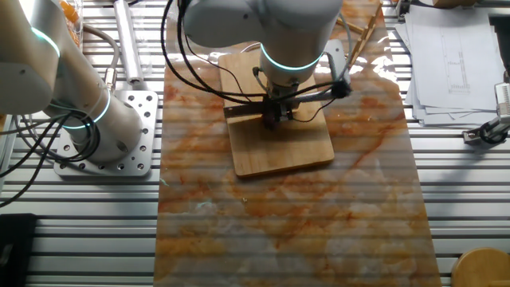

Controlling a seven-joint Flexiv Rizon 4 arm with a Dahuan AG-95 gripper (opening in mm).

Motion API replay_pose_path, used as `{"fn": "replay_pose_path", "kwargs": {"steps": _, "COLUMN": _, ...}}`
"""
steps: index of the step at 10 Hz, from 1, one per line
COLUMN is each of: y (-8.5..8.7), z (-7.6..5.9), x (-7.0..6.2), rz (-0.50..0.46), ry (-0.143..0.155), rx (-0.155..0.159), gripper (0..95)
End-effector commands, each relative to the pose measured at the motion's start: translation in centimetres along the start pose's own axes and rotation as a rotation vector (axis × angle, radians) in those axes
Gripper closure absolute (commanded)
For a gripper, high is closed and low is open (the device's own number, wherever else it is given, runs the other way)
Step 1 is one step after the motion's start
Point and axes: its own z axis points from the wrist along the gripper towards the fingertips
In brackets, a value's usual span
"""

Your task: Chop the onions

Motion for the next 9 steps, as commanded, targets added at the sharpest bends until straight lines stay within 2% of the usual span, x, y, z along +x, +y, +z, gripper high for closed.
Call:
{"fn": "replay_pose_path", "kwargs": {"steps": 1, "y": 0.0, "z": 0.4, "x": 0.1, "rz": -0.036, "ry": 0.012, "rx": -0.001, "gripper": 95.0}}
{"fn": "replay_pose_path", "kwargs": {"steps": 4, "y": 0.1, "z": -0.4, "x": 0.1, "rz": -0.022, "ry": 0.019, "rx": 0.016, "gripper": 95.0}}
{"fn": "replay_pose_path", "kwargs": {"steps": 6, "y": 0.1, "z": -0.4, "x": 0.1, "rz": -0.029, "ry": 0.028, "rx": 0.045, "gripper": 95.0}}
{"fn": "replay_pose_path", "kwargs": {"steps": 8, "y": 0.0, "z": 0.1, "x": 0.1, "rz": -0.035, "ry": 0.027, "rx": 0.051, "gripper": 95.0}}
{"fn": "replay_pose_path", "kwargs": {"steps": 9, "y": -0.2, "z": 1.3, "x": 0.1, "rz": -0.044, "ry": 0.021, "rx": 0.053, "gripper": 95.0}}
